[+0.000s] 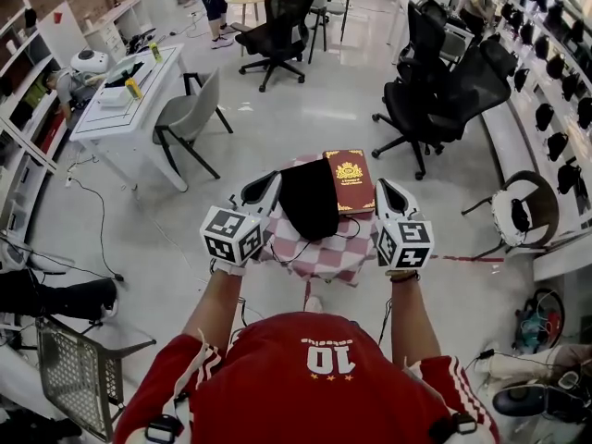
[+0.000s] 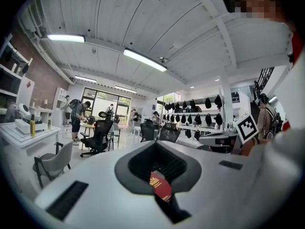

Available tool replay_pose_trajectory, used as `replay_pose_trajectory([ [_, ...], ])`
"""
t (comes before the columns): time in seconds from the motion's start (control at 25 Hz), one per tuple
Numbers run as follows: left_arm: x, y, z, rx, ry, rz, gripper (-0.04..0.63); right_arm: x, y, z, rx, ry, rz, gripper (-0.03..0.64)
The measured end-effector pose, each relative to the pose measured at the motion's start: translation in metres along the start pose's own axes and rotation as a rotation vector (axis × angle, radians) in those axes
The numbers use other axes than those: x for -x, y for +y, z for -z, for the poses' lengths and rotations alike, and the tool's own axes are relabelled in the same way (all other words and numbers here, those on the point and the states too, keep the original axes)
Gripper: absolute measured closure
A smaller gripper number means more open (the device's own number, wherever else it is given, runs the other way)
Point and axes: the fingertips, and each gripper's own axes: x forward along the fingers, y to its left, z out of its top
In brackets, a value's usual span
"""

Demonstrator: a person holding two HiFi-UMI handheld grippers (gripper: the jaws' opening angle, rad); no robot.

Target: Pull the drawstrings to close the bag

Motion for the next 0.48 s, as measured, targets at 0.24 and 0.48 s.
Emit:
replay_pose_trajectory([
  [0.24,-0.001,0.008,-0.006,0.004,-0.02,-0.029,0.588,-0.003,0.004,-0.014,0.031,-0.037,0.009,0.601],
  [0.48,0.001,0.009,-0.005,0.001,-0.016,-0.03,0.588,-0.001,0.008,-0.021,0.041,-0.047,0.01,0.601],
])
